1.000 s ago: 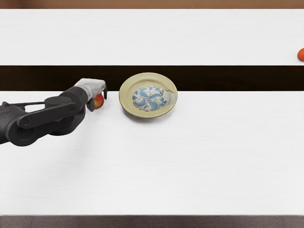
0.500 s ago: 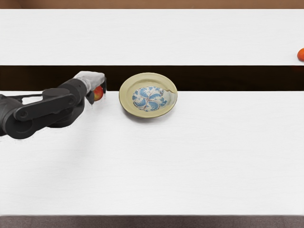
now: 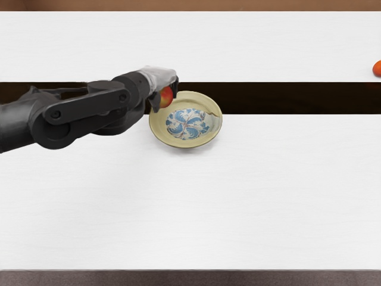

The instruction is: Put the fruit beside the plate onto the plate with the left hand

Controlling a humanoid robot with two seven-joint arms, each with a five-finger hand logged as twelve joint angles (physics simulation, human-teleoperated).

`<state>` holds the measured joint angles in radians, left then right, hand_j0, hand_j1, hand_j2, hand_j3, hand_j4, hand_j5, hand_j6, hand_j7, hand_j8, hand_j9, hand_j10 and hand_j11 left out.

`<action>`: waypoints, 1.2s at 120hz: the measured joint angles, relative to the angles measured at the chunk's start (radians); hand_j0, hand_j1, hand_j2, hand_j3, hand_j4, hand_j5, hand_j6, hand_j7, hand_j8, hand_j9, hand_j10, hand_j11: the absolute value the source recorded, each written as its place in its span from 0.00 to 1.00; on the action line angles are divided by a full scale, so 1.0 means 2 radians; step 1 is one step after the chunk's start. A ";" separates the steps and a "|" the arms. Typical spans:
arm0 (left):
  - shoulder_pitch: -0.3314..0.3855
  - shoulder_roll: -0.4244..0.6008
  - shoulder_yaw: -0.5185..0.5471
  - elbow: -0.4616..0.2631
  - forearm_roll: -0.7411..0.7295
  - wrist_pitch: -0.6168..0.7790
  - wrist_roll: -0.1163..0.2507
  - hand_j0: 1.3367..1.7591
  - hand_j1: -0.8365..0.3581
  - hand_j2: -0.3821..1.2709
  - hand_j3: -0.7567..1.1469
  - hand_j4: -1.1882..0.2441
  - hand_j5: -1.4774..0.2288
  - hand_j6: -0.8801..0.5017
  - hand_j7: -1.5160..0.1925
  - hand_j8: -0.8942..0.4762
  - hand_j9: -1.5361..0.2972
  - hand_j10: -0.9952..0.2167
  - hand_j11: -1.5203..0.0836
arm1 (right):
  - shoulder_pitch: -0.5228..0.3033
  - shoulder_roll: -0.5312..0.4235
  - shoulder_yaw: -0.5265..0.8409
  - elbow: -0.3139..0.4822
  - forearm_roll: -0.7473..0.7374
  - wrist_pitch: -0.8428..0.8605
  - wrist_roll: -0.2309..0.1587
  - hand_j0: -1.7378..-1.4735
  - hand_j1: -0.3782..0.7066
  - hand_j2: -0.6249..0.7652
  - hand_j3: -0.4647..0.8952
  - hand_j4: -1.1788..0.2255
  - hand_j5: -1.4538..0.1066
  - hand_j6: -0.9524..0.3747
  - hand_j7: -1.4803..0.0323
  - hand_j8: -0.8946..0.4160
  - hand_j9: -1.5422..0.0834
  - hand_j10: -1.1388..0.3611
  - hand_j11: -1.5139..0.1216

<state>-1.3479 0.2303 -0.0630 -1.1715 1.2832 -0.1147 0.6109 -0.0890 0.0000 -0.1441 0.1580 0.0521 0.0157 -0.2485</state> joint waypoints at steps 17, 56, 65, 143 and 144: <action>0.004 -0.021 0.001 -0.001 0.004 0.029 0.000 0.75 0.37 0.44 0.40 0.50 0.26 0.46 0.30 0.45 0.30 0.33 0.33 | 0.000 0.000 0.000 0.000 0.000 0.000 0.000 0.30 0.03 0.45 0.34 0.84 0.93 0.72 0.98 0.68 0.95 0.76 0.93; 0.040 -0.045 0.028 0.002 0.010 0.098 0.000 0.75 0.40 0.42 0.40 0.48 0.28 0.43 0.31 0.43 0.31 0.30 0.34 | 0.000 0.000 0.000 0.000 0.000 0.000 0.000 0.30 0.03 0.45 0.34 0.84 0.93 0.72 0.98 0.68 0.95 0.76 0.93; 0.041 -0.045 0.032 0.002 0.009 0.099 0.000 0.75 0.39 0.44 0.40 0.47 0.28 0.43 0.31 0.42 0.31 0.30 0.35 | 0.000 0.000 0.000 0.000 0.000 0.000 0.000 0.30 0.03 0.45 0.34 0.84 0.93 0.72 0.98 0.68 0.95 0.76 0.93; 0.026 0.190 -0.168 -0.098 -0.363 -0.164 0.000 0.76 0.92 0.25 0.40 0.78 0.81 0.60 0.83 0.61 0.78 0.76 0.88 | 0.000 0.000 0.000 0.000 0.000 0.000 0.000 0.30 0.03 0.45 0.34 0.84 0.93 0.72 0.98 0.68 0.95 0.76 0.93; 0.027 0.197 -0.170 -0.100 -0.372 -0.171 0.000 0.76 0.92 0.25 0.40 0.78 0.81 0.60 0.83 0.61 0.78 0.76 0.89 | 0.000 0.000 0.000 0.000 0.000 0.000 0.000 0.30 0.03 0.45 0.34 0.84 0.93 0.72 0.98 0.68 0.95 0.76 0.93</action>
<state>-1.2931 0.6247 -0.4028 -1.3710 0.5400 -0.4559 0.6109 -0.0890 0.0000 -0.1438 0.1580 0.0522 0.0156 -0.2485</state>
